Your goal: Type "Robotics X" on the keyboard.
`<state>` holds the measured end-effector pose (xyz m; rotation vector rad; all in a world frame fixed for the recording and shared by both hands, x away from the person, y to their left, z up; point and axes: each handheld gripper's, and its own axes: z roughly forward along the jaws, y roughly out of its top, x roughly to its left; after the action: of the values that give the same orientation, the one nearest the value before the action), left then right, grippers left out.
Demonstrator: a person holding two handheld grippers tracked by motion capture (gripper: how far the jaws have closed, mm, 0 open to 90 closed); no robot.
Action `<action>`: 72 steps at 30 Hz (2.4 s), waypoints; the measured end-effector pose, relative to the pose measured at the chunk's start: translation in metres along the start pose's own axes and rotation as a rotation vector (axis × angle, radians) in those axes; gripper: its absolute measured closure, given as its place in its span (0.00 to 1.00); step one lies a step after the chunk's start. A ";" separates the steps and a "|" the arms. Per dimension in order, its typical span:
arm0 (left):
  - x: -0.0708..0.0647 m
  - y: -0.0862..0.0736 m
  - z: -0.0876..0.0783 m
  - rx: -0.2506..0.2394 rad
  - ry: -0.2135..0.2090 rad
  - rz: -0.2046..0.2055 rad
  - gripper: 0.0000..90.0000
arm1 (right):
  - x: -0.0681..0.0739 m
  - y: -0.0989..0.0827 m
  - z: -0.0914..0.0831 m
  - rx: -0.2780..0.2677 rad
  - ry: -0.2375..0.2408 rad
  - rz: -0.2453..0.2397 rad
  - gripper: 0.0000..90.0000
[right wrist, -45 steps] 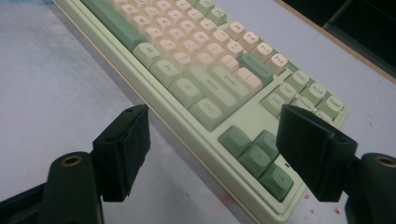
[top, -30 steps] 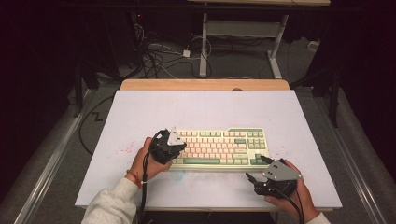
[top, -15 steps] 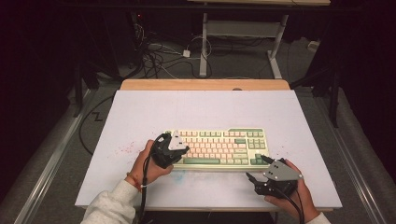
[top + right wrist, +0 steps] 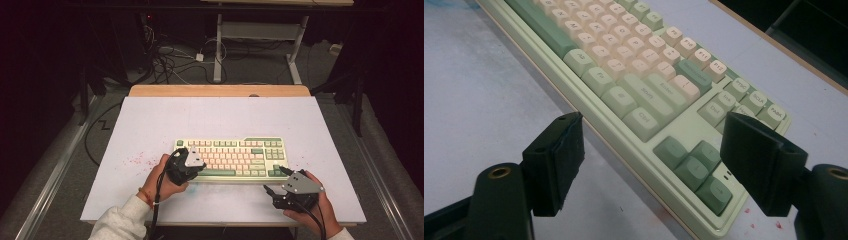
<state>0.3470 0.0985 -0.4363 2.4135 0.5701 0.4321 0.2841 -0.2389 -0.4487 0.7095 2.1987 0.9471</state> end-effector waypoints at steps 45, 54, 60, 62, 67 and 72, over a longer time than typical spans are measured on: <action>0.002 -0.004 -0.008 -0.086 0.085 0.011 0.61 | -0.001 0.000 0.000 0.000 0.000 0.000 0.29; 0.001 -0.006 -0.009 -0.104 0.128 -0.008 0.35 | -0.002 0.000 -0.001 -0.001 -0.003 0.003 0.29; 0.001 -0.009 -0.011 -0.127 0.141 -0.008 0.25 | -0.003 0.000 -0.001 -0.003 -0.006 0.003 0.29; 0.000 -0.011 -0.012 -0.142 0.144 0.002 0.23 | -0.003 0.000 -0.001 -0.003 -0.006 0.004 0.29; 0.000 -0.017 -0.014 -0.147 0.155 0.011 0.22 | -0.003 0.000 -0.002 -0.006 -0.009 0.003 0.29; -0.001 -0.025 -0.017 -0.142 0.179 0.021 0.22 | -0.004 0.000 -0.002 -0.006 -0.010 0.007 0.29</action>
<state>0.3321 0.1242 -0.4393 2.2611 0.5716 0.6790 0.2854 -0.2430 -0.4463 0.7184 2.1854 0.9517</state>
